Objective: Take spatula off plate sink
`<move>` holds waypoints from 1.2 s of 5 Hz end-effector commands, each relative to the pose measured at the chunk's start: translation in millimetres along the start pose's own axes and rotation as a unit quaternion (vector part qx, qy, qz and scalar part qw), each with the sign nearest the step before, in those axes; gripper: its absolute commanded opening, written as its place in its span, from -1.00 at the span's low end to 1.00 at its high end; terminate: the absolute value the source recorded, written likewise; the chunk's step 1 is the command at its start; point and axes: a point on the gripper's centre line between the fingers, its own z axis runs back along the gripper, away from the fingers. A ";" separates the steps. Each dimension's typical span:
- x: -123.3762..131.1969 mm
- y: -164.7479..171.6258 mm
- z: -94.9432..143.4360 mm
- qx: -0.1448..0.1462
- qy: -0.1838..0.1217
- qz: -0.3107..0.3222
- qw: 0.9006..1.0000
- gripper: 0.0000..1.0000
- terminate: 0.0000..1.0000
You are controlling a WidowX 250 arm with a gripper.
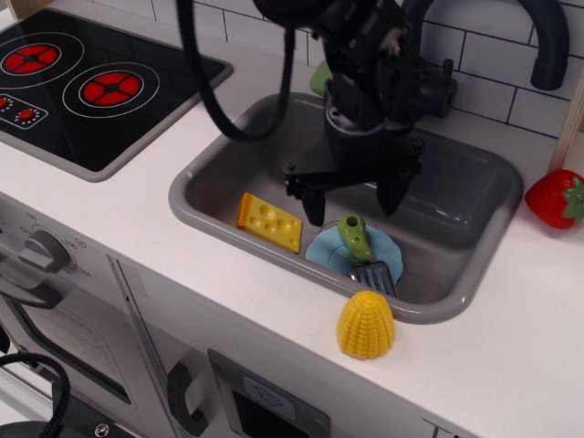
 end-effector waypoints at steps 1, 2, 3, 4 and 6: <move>2.2 -9.6 -5.0 -0.013 -0.021 0.015 1.000 1.00 -1.00; -2.7 -6.9 -12.8 -0.009 -0.021 0.013 1.000 1.00 -1.00; -4.7 -8.4 -15.4 -0.013 -0.044 0.016 0.999 1.00 -1.00; -8.2 -9.3 -18.8 -0.013 -0.039 0.007 0.999 1.00 -1.00; -11.6 -8.9 -23.0 -0.014 -0.032 0.005 0.999 -1.00 -1.00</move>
